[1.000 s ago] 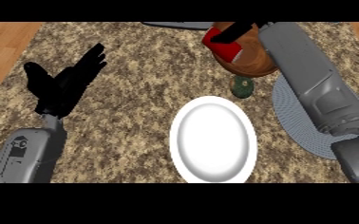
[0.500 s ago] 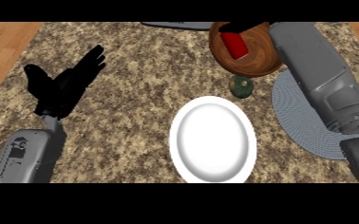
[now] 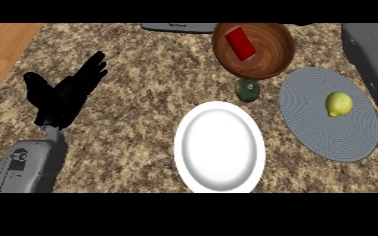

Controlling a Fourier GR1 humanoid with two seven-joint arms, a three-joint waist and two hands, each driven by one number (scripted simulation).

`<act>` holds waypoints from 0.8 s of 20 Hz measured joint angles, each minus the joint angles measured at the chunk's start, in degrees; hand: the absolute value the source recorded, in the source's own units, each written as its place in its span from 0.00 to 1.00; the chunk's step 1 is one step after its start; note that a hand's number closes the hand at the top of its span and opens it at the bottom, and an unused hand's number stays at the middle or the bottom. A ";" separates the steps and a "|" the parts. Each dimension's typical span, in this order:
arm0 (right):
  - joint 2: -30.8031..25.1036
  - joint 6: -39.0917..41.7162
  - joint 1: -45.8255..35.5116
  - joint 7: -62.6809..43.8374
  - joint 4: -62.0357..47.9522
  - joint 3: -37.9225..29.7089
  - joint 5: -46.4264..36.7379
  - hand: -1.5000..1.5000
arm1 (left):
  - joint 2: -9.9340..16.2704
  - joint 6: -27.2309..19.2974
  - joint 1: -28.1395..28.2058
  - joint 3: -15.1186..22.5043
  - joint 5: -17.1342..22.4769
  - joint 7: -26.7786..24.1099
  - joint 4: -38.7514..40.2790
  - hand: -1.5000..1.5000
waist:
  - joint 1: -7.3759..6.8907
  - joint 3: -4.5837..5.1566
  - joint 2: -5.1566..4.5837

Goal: Pick the can from the plate and place it in the bowl

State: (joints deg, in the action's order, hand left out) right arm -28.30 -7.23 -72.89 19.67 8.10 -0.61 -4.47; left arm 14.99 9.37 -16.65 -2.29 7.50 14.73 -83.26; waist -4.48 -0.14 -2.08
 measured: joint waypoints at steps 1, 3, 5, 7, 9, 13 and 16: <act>-0.87 1.56 0.83 2.01 0.38 -0.21 0.16 0.00 | 0.03 -0.09 0.07 -0.09 -0.01 0.33 0.05 0.50 | 0.38 0.01 0.18; -3.14 5.49 2.49 6.04 1.20 -0.68 0.56 0.00 | 0.38 0.17 0.72 -0.82 0.57 0.44 -0.12 0.50 | 1.05 0.01 0.52; -5.28 8.63 3.88 9.07 1.94 -0.96 0.70 0.00 | 0.58 0.33 1.34 -1.29 0.88 0.54 -0.44 0.50 | 1.70 0.03 0.86; -7.69 12.41 5.06 11.79 2.43 -1.71 1.32 0.00 | 0.89 0.26 2.14 -1.62 0.89 0.77 -1.42 0.50 | 2.07 0.02 1.09; -9.48 17.74 6.18 14.30 3.29 -2.63 2.43 0.00 | 0.95 -0.01 2.39 -1.86 0.87 1.39 -1.70 0.50 | 2.73 0.03 1.39; -12.20 28.40 10.34 19.28 5.11 -4.32 4.81 0.00 | 0.80 -0.50 4.17 -2.05 0.35 1.23 -2.60 0.50 | 3.80 0.08 1.88; -14.84 34.72 14.06 19.84 6.33 -5.78 7.05 1.00 | 1.17 -0.14 5.07 -2.51 0.66 1.38 -3.29 0.50 | 4.52 0.09 2.13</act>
State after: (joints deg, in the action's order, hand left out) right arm -43.14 27.49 -58.83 39.51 14.43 -6.39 2.58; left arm 16.16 9.23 -11.58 -4.79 8.16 16.11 -86.55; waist 0.04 -0.05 0.04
